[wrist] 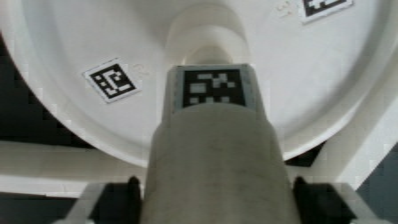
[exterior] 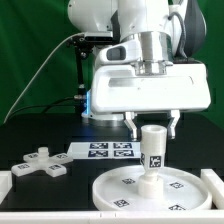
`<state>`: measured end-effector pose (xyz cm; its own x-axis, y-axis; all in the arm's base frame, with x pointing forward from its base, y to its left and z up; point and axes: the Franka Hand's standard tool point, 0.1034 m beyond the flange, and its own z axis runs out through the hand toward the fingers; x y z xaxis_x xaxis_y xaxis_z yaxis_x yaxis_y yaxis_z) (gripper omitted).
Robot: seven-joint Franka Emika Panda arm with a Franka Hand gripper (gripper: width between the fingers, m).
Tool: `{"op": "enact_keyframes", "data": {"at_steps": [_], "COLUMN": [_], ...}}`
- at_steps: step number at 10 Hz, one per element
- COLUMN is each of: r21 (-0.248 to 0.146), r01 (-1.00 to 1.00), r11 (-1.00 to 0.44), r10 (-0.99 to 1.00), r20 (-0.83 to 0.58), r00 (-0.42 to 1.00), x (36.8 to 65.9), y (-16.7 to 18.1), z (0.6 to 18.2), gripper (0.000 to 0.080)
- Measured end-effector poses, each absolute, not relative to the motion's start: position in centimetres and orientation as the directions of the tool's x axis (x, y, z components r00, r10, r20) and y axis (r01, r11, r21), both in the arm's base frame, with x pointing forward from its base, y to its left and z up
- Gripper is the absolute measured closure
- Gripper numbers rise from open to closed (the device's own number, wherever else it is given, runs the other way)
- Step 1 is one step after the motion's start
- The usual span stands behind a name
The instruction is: Assemble round table
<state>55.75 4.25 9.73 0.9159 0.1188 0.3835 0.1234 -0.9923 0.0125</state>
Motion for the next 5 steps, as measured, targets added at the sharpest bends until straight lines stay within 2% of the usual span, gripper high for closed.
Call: {"op": "enact_keyframes", "data": {"at_steps": [5], "r21": [0.029], "r01": [0.122], "r11": [-0.992], "r10": [0.122], "r20": [0.435], "r00": [0.892], "x": [55.99], "y": [4.26], "z": [8.66], "gripper": [0.0392]}}
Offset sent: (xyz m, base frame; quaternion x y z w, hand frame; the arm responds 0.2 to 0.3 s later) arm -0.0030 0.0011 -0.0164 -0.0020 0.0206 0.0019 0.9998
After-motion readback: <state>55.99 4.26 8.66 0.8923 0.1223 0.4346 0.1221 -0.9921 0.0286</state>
